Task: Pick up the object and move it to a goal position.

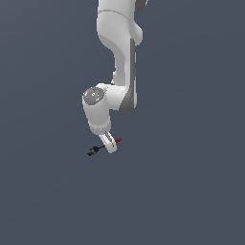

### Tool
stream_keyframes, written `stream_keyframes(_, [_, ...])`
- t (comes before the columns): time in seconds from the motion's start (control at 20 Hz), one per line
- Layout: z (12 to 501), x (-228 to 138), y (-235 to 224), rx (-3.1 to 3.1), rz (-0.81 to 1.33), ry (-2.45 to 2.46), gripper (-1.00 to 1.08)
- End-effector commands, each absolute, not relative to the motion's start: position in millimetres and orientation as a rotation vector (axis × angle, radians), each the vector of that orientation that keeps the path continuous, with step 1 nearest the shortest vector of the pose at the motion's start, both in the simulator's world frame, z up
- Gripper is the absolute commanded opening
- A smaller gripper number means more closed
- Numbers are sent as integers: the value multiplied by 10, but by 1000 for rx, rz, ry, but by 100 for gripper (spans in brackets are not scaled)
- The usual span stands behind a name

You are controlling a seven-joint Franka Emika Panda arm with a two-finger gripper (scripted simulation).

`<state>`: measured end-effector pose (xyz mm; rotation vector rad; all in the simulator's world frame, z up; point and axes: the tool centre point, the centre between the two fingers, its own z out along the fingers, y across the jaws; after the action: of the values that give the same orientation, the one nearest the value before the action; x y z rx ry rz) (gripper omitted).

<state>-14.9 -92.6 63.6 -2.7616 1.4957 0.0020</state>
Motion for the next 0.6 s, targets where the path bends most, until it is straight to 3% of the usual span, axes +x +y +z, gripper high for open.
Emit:
stream_keyframes(0.0, [614,-155,-947,-2745,0,1528,100])
stream_keyframes(0.55, [448,-163,-953,-2741,1,1534,100])
